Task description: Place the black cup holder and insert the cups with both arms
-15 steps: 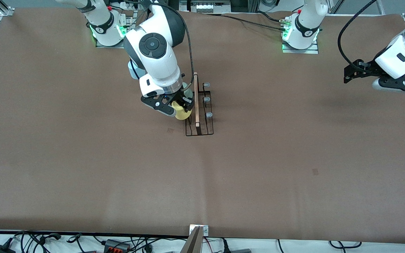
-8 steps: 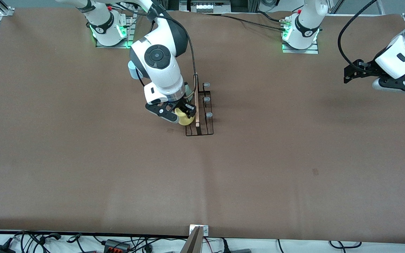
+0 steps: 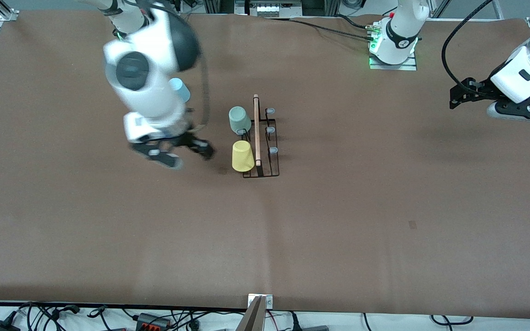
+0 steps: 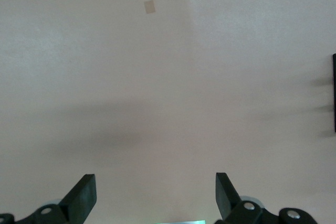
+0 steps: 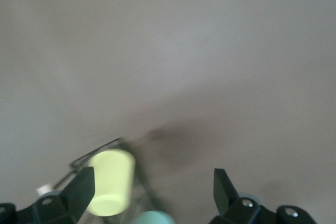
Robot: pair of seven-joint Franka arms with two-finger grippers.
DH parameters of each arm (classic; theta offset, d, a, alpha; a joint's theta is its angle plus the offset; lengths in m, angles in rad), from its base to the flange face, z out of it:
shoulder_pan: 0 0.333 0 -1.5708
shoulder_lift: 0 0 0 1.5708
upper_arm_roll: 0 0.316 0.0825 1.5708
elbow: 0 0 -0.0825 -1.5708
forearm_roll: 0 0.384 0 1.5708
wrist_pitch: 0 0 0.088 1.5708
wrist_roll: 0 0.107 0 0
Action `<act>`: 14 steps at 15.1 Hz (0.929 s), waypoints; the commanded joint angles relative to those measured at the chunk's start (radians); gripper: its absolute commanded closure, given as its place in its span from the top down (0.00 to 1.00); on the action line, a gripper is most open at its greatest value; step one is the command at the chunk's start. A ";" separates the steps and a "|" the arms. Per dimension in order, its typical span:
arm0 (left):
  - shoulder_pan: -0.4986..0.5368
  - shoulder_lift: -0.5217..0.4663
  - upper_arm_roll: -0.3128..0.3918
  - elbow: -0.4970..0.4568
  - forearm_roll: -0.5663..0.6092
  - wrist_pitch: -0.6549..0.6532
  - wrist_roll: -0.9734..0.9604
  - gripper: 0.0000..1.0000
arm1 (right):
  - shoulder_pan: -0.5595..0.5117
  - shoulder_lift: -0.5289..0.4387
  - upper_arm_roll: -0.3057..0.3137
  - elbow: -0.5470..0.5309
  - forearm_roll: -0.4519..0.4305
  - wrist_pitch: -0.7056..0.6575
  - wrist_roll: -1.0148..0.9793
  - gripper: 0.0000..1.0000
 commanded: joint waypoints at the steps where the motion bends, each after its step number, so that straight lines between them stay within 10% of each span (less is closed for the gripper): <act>1: 0.003 -0.022 -0.007 -0.009 0.014 -0.010 -0.007 1.00 | -0.214 -0.123 0.020 -0.027 0.006 -0.122 -0.345 1.00; 6: 0.000 -0.022 -0.008 -0.009 0.014 -0.010 -0.007 1.00 | -0.473 -0.162 0.006 0.045 -0.027 -0.238 -0.767 1.00; 9: 0.000 -0.022 -0.008 -0.009 0.014 -0.010 -0.007 1.00 | -0.480 -0.167 0.048 0.102 -0.170 -0.301 -0.758 1.00; 14: 0.000 -0.020 -0.008 -0.009 0.014 -0.009 -0.007 1.00 | -0.467 -0.144 0.078 0.096 -0.149 -0.320 -0.742 1.00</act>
